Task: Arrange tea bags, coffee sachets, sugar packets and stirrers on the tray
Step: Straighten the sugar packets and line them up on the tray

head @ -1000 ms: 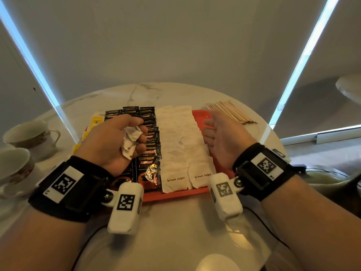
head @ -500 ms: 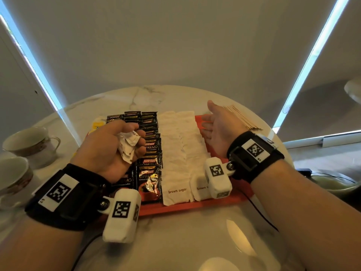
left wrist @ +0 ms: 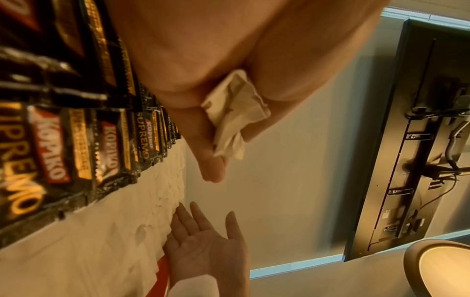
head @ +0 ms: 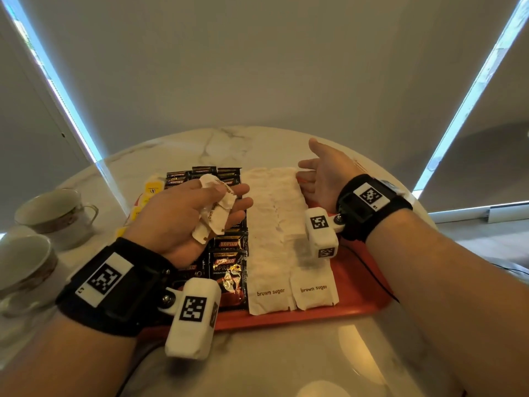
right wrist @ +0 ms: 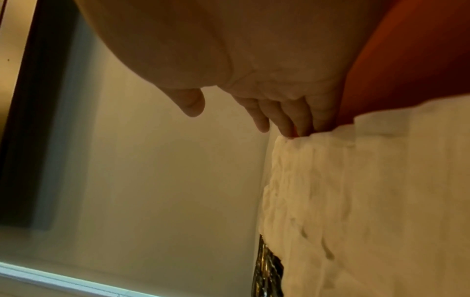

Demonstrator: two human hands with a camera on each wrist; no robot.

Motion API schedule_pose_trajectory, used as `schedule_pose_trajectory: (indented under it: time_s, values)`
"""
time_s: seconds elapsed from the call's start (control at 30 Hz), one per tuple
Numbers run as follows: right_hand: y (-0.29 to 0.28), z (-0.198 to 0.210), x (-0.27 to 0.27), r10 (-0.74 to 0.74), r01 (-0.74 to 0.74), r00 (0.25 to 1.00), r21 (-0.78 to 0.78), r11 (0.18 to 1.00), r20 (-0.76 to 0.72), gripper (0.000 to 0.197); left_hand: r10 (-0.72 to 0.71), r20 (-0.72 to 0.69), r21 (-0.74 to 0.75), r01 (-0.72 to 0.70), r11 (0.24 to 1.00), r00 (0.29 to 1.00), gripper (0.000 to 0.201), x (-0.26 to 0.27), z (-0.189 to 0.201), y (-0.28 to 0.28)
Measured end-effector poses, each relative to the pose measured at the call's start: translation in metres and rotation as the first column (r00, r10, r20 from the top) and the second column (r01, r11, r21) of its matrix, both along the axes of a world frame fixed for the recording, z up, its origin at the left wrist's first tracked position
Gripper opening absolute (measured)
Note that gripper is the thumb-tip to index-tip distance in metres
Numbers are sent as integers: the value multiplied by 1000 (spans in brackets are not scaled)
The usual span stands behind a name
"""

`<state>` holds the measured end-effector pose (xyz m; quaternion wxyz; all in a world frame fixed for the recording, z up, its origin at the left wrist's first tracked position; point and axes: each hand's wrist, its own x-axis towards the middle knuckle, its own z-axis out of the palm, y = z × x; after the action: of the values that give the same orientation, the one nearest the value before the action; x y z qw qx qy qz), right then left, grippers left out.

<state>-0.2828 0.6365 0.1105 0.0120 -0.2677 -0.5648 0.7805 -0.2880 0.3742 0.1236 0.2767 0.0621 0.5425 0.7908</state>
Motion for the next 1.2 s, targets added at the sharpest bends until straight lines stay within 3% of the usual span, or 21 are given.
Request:
schedule_pose_trajectory:
  time_s: [0.13, 0.23, 0.3, 0.37, 0.43, 0.53, 0.7, 0.83, 0.97, 1.13, 1.2]
  values:
    - [-3, 8, 3, -17, 19, 999, 49, 999, -33, 67, 3, -8, -16, -4, 1000, 1000, 17, 4, 0, -3]
    - [-26, 19, 12, -90, 128, 976, 188, 974, -201, 46, 18, 14, -4, -17, 1000, 1000, 16, 4, 1, -5]
    - [-52, 26, 22, 48, 28, 960, 261, 965, -277, 36, 3, 1, -19, -2, 1000, 1000, 18, 4, 0, -7]
    - [-80, 29, 34, 267, -177, 936, 350, 920, -229, 34, -19, -58, -58, 16, 998, 998, 24, 3, -3, -10]
    - [-100, 28, 41, 380, -288, 908, 395, 872, -177, 27, -5, -142, -133, -14, 991, 990, 33, 2, -7, -12]
    - [-111, 18, 44, 318, -234, 922, 338, 912, -222, 19, 28, -186, -169, -60, 984, 982, 26, 1, -10, -16]
    - [-114, 11, 47, 221, -180, 917, 149, 972, -332, 14, -16, -216, -148, -16, 989, 976, 45, 3, -10, -18]
    - [-112, 13, 52, 203, -172, 908, 115, 978, -368, 22, 38, -159, -85, -52, 995, 987, 21, -3, -8, -23]
    - [-118, 9, 50, 190, -133, 899, 168, 977, -394, 18, 131, -162, -41, -139, 989, 978, 8, -5, -7, -23]
    - [-119, 5, 49, 149, -55, 892, 225, 973, -428, 13, 55, -191, -59, -68, 996, 980, 41, -3, -8, -24]
    - [-118, 5, 49, 150, -45, 895, 249, 967, -420, 12, 25, -235, -110, -53, 993, 972, 43, -2, -10, -25]
